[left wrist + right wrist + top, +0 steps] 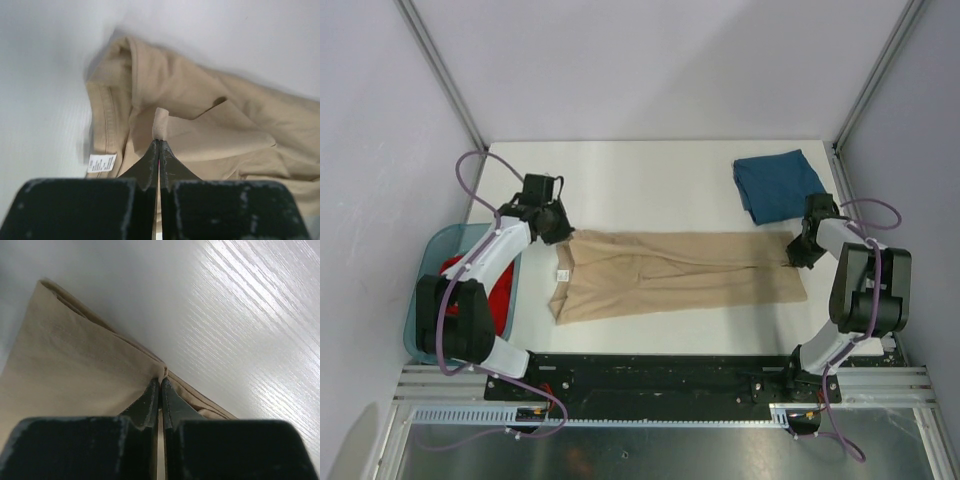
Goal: Fold and stack the t-shirts
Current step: Fold the other side of the tshirt into a rectangle
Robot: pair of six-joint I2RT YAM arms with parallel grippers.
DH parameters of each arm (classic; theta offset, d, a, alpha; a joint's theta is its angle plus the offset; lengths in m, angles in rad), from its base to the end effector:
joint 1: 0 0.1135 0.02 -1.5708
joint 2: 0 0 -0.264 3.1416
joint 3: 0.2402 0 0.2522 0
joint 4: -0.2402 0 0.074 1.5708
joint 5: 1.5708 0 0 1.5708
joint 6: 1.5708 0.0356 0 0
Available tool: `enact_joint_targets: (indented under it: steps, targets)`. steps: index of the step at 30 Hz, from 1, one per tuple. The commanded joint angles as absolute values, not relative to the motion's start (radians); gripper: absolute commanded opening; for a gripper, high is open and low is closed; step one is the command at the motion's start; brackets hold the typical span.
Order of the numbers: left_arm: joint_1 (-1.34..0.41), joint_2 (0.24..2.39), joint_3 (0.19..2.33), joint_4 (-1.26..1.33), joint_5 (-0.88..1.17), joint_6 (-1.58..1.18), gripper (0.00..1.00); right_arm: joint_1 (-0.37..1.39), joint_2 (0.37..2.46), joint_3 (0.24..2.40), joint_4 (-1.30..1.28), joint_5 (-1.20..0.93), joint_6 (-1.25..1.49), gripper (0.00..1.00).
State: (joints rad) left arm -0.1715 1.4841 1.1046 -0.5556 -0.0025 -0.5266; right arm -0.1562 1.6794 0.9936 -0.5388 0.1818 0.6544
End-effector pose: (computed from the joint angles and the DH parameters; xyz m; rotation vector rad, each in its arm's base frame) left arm 0.3074 -0.0532 0.2533 -0.4477 2.4890 -0.2816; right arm 0.3084 -0.0551 0.1647 1.1285 2.5187 -0.1248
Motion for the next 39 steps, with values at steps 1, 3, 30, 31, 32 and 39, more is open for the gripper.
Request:
enact_joint_targets:
  steps: [1,3,30,31,32,39]
  targets:
    - [-0.185,1.421,1.032,-0.537,0.02,-0.552,0.0,-0.154,1.618,0.889,-0.542,0.223,0.658,0.0]
    - [-0.185,1.41,1.004,-0.533,0.023,-0.552,0.0,-0.155,1.586,0.84,-0.539,0.218,0.666,0.0]
    - [-0.186,1.389,1.007,-0.532,0.05,-0.538,0.0,-0.203,1.553,0.943,-0.473,0.155,0.622,0.16]
    - [-0.186,1.39,1.009,-0.532,0.05,-0.537,0.0,-0.202,1.555,0.946,-0.476,0.156,0.622,0.13]
    - [-0.186,1.391,1.012,-0.531,0.052,-0.535,0.0,-0.202,1.556,0.949,-0.482,0.158,0.621,0.1]
    - [-0.186,1.394,1.049,-0.532,0.059,-0.535,0.0,-0.198,1.559,1.012,-0.523,0.18,0.608,0.04]
